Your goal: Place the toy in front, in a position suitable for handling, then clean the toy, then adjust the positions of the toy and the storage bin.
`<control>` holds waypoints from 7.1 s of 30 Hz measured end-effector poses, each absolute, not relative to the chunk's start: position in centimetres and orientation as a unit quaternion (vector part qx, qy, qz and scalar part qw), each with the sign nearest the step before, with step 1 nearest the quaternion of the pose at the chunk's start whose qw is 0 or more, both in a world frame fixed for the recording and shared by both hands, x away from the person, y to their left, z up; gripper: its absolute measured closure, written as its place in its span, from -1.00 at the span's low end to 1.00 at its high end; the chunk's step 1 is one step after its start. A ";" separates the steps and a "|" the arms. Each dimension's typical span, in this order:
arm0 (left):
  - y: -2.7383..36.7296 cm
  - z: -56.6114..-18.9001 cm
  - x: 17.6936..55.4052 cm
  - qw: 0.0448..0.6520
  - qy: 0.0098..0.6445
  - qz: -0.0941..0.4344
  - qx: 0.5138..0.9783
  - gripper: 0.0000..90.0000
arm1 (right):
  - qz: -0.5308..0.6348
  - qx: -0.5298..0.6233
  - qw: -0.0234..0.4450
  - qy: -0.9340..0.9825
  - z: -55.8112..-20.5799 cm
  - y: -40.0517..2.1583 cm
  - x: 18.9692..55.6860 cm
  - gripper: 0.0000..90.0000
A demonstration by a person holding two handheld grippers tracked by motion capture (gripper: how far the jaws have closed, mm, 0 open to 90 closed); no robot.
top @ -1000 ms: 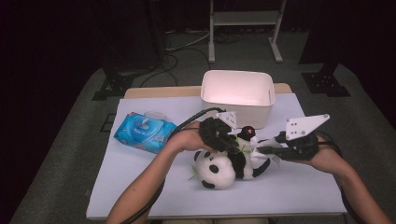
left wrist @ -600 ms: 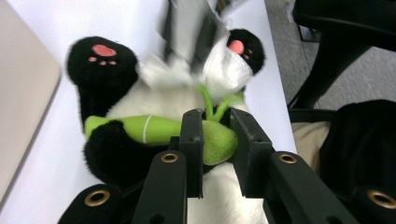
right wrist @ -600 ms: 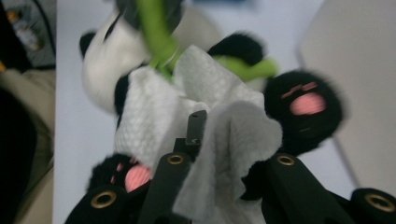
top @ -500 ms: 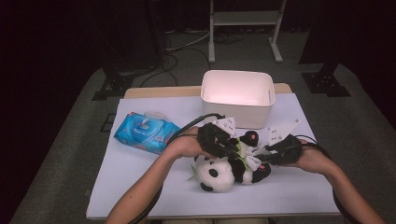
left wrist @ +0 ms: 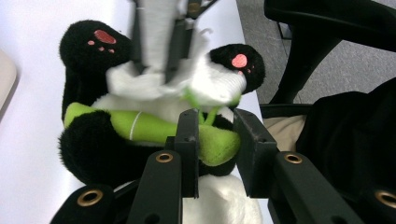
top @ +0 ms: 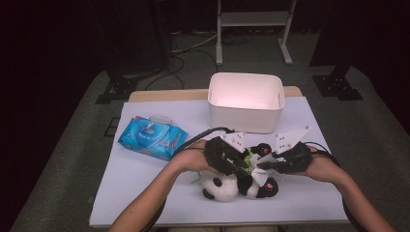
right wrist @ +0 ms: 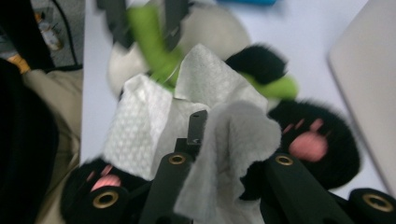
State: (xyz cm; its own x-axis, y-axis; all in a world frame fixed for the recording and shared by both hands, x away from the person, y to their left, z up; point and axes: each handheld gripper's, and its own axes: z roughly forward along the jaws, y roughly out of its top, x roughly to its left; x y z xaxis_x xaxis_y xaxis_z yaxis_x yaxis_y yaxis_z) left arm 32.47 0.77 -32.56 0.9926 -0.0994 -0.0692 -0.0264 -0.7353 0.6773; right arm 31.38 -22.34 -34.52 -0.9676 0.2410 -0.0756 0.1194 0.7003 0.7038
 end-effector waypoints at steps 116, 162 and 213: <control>16.1 -36.6 32.3 0.459 0.185 0.049 0.868 -0.77 | 0.379 0.225 0.115 0.890 -31.2 -29.9 35.2 -0.31; 18.5 -37.2 31.6 0.480 0.204 0.055 0.852 -0.78 | 0.355 0.137 0.121 0.917 -27.9 -20.6 41.4 -0.31; 19.8 -37.3 31.6 0.474 0.223 0.064 0.850 -0.78 | 0.282 0.125 0.104 0.946 -29.7 -17.2 48.9 0.23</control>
